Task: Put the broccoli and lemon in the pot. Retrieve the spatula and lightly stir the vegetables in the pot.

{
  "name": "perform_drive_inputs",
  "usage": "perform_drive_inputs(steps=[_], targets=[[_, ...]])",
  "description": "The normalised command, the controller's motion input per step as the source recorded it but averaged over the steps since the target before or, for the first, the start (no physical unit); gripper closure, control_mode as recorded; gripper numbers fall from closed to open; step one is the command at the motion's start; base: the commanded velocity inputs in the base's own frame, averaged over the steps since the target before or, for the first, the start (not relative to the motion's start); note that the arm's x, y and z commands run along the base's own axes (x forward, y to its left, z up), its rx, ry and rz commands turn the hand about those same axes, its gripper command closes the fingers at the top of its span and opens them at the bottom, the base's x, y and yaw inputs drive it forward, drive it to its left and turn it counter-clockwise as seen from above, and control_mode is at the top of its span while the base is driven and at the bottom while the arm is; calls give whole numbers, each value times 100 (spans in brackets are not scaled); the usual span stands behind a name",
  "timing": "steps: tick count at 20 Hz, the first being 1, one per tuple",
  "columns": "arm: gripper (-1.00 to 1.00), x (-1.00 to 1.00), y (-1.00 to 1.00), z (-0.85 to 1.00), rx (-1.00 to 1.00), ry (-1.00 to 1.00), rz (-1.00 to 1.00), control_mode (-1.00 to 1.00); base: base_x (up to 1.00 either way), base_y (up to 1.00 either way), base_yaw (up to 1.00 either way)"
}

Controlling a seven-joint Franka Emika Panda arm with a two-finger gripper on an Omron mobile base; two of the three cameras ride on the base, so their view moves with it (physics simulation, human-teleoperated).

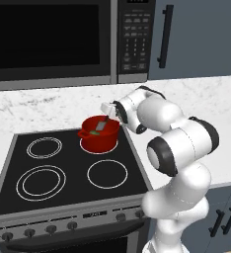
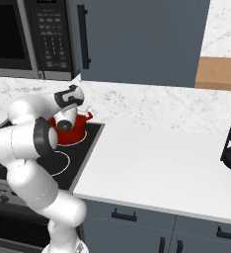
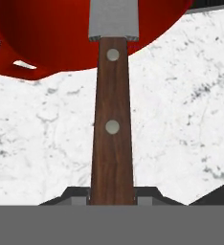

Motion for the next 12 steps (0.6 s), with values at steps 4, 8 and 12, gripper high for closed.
perform_drive_inputs(steps=[4,8,12], targets=[[100,18,0,-41,0,18,-1,-100,0,0,0],[100,8,3,-24,0,15,0,-100,0,0,0],[100,22,11,-8,0,5,0,-100,0,0,0]])
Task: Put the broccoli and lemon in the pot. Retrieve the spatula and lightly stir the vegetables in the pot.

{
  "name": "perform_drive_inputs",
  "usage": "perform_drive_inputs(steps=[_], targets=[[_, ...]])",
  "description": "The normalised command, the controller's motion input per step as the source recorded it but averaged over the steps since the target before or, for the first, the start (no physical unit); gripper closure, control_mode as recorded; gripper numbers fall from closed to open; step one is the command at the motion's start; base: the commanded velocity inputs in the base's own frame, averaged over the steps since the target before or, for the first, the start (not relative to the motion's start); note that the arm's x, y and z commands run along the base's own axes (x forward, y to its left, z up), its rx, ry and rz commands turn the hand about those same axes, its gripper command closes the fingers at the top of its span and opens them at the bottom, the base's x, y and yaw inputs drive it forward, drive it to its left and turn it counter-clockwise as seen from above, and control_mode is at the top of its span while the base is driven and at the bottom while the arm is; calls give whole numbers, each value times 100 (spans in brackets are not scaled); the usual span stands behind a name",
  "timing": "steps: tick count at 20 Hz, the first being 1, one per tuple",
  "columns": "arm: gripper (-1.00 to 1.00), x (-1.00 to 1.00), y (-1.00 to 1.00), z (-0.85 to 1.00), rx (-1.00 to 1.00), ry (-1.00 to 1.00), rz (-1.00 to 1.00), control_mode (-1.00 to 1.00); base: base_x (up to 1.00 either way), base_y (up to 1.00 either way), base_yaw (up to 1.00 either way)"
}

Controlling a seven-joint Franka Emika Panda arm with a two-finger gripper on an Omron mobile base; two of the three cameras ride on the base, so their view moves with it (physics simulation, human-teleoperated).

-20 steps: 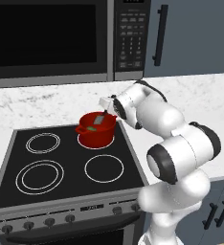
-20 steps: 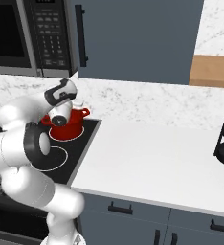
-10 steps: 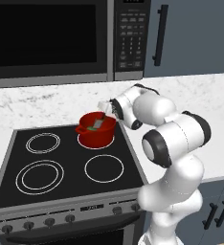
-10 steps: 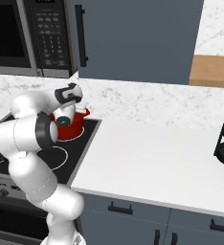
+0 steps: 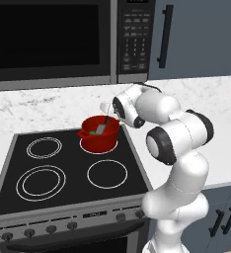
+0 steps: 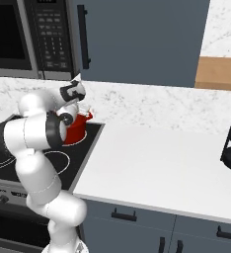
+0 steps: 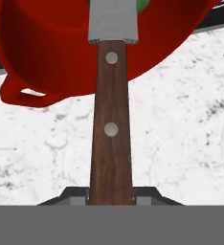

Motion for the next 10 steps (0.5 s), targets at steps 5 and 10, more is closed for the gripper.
perform_drive_inputs(steps=[5,10], targets=[[100,25,17,-13,-1,0,0,-100,0,0,0],[100,7,7,-21,-8,-5,0,-100,0,0,0]])
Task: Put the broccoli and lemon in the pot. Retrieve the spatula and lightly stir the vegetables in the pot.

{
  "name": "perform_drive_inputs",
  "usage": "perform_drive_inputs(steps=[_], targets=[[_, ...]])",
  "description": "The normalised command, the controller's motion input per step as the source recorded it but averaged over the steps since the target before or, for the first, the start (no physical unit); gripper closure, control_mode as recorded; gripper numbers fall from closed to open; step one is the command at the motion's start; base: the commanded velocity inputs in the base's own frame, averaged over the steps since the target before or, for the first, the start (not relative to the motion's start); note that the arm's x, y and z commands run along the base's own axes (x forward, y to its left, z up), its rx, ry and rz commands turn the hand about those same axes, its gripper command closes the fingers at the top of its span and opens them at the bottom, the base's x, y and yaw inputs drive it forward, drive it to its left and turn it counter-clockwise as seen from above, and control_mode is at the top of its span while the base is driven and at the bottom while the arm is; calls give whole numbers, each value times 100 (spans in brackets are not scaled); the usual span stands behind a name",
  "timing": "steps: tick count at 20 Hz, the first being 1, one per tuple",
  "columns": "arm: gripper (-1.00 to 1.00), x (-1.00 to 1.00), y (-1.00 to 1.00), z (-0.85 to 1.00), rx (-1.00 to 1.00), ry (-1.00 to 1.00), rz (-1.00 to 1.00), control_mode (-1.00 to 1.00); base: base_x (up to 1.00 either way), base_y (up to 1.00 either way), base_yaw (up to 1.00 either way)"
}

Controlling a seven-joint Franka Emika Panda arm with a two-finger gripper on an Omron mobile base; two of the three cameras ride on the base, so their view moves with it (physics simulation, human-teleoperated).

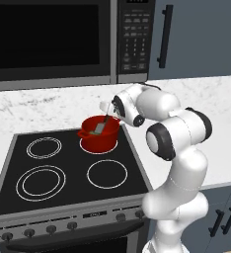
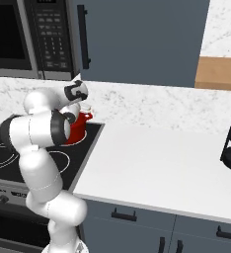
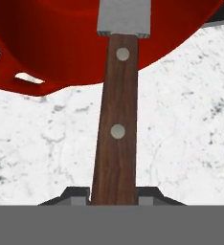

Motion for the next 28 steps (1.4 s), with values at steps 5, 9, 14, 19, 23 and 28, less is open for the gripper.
perform_drive_inputs(steps=[5,9,14,19,23,28], targets=[[100,-5,0,3,-6,1,-3,-100,0,0,0],[100,-21,0,1,0,11,-5,-100,0,0,0],[100,-25,-2,0,-1,16,-9,-100,0,0,0],[100,-2,0,0,-8,6,-2,-100,0,0,0],[100,0,6,-1,-16,-15,0,-100,0,0,0],[100,0,7,0,-22,-27,0,-100,0,0,0]])
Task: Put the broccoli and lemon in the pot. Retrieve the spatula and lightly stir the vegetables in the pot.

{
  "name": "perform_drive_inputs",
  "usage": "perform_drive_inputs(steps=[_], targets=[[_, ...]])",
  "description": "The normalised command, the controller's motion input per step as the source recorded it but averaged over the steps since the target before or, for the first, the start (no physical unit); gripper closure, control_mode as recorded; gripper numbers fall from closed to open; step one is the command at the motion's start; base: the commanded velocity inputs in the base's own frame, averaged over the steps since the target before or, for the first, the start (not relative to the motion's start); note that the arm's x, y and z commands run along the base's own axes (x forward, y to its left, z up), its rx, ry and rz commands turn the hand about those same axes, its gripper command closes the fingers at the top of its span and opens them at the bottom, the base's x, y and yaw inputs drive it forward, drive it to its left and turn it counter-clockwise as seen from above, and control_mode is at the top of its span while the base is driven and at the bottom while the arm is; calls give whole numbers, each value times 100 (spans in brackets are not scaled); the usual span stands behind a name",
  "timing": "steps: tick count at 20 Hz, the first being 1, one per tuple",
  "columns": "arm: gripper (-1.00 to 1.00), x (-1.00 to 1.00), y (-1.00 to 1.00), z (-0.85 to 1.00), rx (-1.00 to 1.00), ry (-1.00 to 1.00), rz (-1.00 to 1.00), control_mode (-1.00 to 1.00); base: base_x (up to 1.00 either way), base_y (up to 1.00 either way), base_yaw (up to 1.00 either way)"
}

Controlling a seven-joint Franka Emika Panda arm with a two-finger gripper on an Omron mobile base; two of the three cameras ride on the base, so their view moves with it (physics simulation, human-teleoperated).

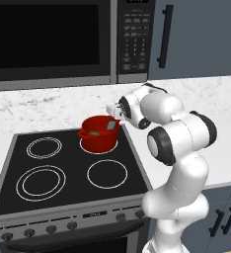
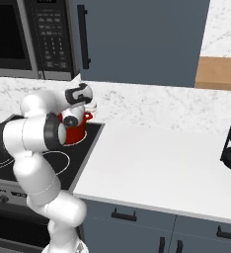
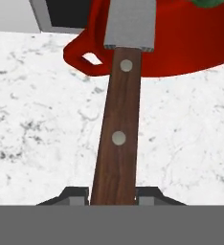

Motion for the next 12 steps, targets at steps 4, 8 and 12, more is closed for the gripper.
perform_drive_inputs(steps=[4,8,12], targets=[[100,0,20,-16,-13,-4,0,-100,0,0,0],[100,2,38,-41,-3,8,0,-100,0,0,0],[100,21,56,-30,1,19,0,-100,0,0,0]])
